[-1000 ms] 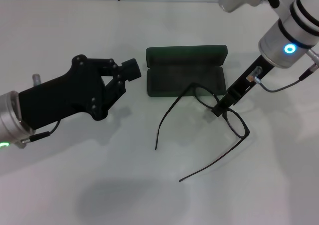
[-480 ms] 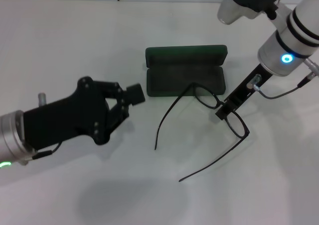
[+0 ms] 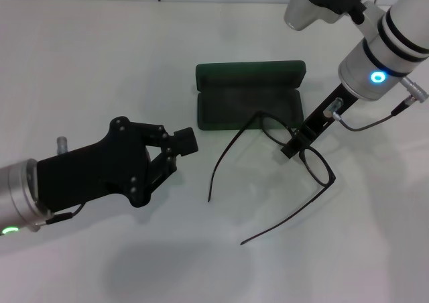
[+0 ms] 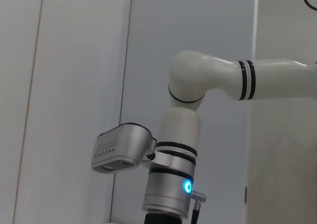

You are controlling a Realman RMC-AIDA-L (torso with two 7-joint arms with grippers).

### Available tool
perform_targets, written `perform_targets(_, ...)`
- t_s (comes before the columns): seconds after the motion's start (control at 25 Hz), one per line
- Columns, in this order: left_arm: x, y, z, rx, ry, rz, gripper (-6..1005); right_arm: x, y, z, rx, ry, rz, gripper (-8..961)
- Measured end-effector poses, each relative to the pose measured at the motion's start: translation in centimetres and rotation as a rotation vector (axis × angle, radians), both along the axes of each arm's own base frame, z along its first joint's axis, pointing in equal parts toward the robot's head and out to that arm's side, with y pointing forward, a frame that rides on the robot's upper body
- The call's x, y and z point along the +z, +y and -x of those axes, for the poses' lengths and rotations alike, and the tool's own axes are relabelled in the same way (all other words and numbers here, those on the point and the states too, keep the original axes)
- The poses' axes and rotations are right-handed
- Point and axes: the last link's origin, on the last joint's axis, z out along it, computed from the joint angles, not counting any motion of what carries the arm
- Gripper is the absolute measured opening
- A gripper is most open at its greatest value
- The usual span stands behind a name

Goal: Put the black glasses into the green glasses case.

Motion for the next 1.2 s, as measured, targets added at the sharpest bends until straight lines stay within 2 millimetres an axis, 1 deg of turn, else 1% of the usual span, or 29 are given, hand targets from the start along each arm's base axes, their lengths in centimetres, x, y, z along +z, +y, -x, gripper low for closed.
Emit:
perform_targets(0.28,-0.1,0.1,-0.2,-0.005,0.000,-0.005,30,-0.1,-0.1,0.2,0.019,-0.011,0.005,352)
perform_targets(0.84,-0.1,0.2,-0.2,-0.005,-0.001,-0.008,30,-0.2,-0.5,-0.1,0.088,-0.039,0.006,117)
perform_targets(1.04,-0.1,0.1,-0.2,-0.005,-0.004,-0.008,29,-0.2,-1.3,-0.1,0.164,-0.046,0.006,54)
perform_targets(1.2,0.4,-0.2,-0.1,-0.010,-0.023,-0.012,29,0.7,-1.8,0.0,0.212,0.003,-0.022,54)
